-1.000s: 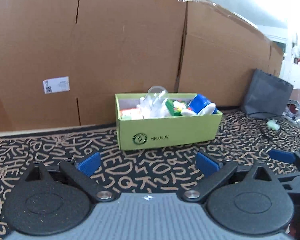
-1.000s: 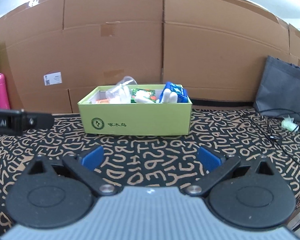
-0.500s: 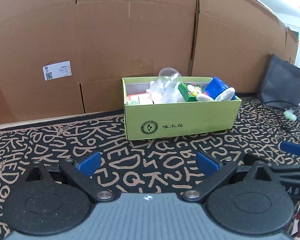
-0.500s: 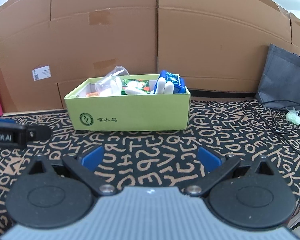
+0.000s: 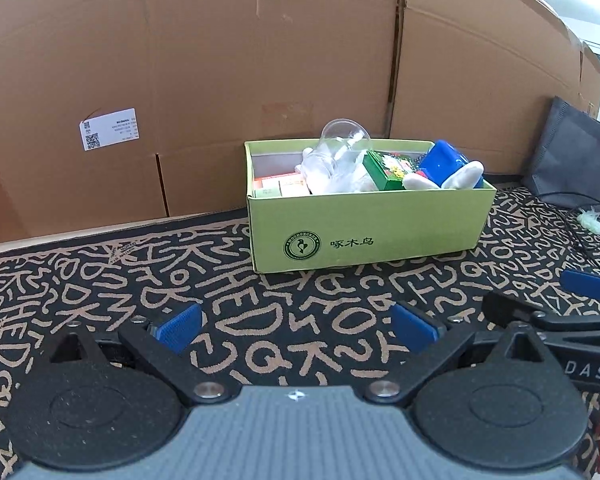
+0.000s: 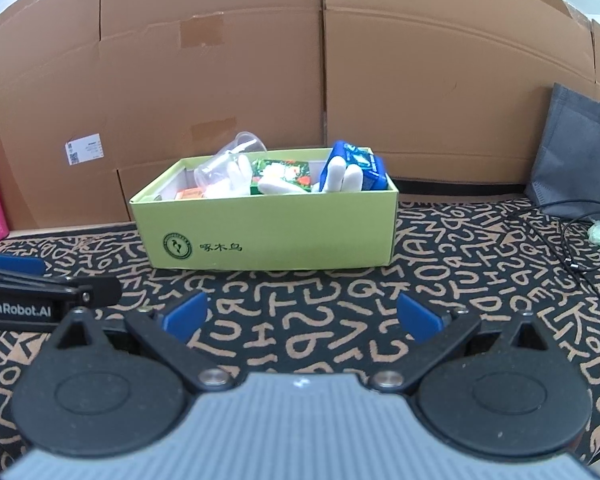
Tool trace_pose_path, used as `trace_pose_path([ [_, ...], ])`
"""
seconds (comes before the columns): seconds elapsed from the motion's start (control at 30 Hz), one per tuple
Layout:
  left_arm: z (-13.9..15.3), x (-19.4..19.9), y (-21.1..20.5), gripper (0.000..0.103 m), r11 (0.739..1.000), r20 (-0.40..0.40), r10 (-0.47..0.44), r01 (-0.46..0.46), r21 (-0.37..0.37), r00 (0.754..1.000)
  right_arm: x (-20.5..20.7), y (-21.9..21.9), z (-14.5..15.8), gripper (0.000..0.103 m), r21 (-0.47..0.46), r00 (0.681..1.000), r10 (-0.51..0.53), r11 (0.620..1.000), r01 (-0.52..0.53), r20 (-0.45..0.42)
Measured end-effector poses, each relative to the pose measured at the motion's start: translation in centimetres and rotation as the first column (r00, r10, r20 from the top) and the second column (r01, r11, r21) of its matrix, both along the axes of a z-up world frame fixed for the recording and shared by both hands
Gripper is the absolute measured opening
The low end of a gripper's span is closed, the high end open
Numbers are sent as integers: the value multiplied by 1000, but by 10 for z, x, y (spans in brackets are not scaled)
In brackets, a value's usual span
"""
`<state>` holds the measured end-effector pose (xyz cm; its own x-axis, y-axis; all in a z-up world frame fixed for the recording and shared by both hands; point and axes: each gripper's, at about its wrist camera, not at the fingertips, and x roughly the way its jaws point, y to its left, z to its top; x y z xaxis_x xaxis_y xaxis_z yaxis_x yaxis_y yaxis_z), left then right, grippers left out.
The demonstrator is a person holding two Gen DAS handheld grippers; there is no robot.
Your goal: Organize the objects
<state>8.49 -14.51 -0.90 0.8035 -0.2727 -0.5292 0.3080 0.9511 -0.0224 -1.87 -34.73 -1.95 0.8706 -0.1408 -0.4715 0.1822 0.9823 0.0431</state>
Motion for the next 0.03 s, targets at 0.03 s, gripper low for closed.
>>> trace_pose_path([
  [0.03, 0, 0, 0, 103, 1000, -4, 5, -5, 3, 1000, 0, 0, 0, 103, 3, 1000, 2, 1000, -2, -3],
])
